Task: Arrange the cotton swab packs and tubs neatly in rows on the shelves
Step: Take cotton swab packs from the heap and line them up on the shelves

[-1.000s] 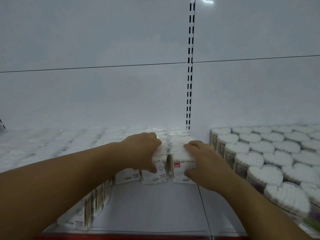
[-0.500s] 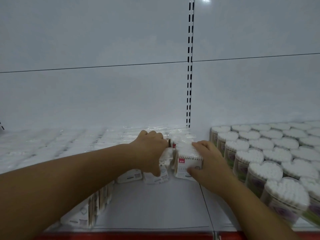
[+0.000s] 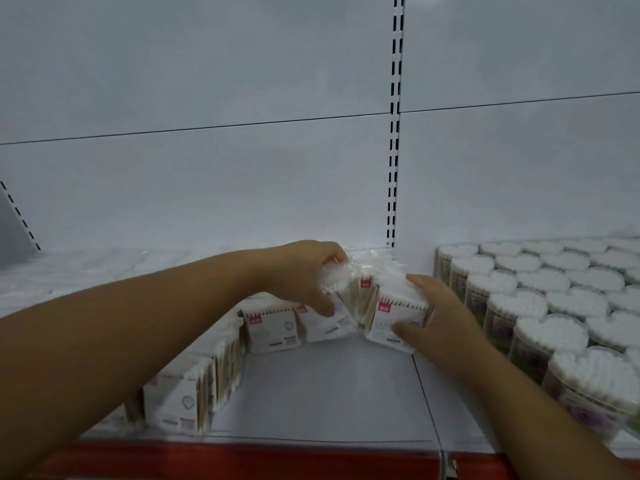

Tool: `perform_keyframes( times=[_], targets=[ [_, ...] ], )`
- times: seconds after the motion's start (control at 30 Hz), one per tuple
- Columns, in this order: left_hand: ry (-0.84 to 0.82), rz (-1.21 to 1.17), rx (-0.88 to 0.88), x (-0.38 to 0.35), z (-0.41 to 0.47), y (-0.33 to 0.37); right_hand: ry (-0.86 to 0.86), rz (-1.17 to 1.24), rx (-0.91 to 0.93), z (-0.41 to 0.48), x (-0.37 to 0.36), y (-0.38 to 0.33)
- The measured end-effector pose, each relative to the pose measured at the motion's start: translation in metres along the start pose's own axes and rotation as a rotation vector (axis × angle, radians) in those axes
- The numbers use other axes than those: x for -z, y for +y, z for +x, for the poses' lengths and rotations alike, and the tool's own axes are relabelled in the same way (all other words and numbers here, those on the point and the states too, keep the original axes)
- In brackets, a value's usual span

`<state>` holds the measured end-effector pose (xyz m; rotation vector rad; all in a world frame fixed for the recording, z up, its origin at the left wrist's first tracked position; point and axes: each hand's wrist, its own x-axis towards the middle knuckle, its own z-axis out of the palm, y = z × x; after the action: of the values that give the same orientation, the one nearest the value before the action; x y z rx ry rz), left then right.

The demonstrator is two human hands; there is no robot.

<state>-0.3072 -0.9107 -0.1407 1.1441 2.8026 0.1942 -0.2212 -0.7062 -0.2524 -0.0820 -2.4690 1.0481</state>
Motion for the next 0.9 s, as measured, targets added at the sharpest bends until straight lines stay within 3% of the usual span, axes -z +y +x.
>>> perform_keyframes(
  times=[0.23, 0.37, 0.67, 0.9],
  targets=[
    [0.135, -0.500, 0.036, 0.031, 0.001, -0.013, 0.024, -0.066, 0.030, 0.000, -0.001, -0.001],
    [0.207, -0.493, 0.000, 0.058, -0.025, -0.008, -0.022, -0.271, 0.062, -0.003, 0.001, -0.008],
    [-0.121, 0.264, -0.033, 0.010, -0.060, -0.005, -0.114, -0.336, 0.096, -0.006, 0.004, -0.022],
    [-0.112, 0.497, -0.144, -0.006, -0.059, -0.018, 0.165, -0.322, 0.208, 0.024, 0.009, -0.068]
  ],
)
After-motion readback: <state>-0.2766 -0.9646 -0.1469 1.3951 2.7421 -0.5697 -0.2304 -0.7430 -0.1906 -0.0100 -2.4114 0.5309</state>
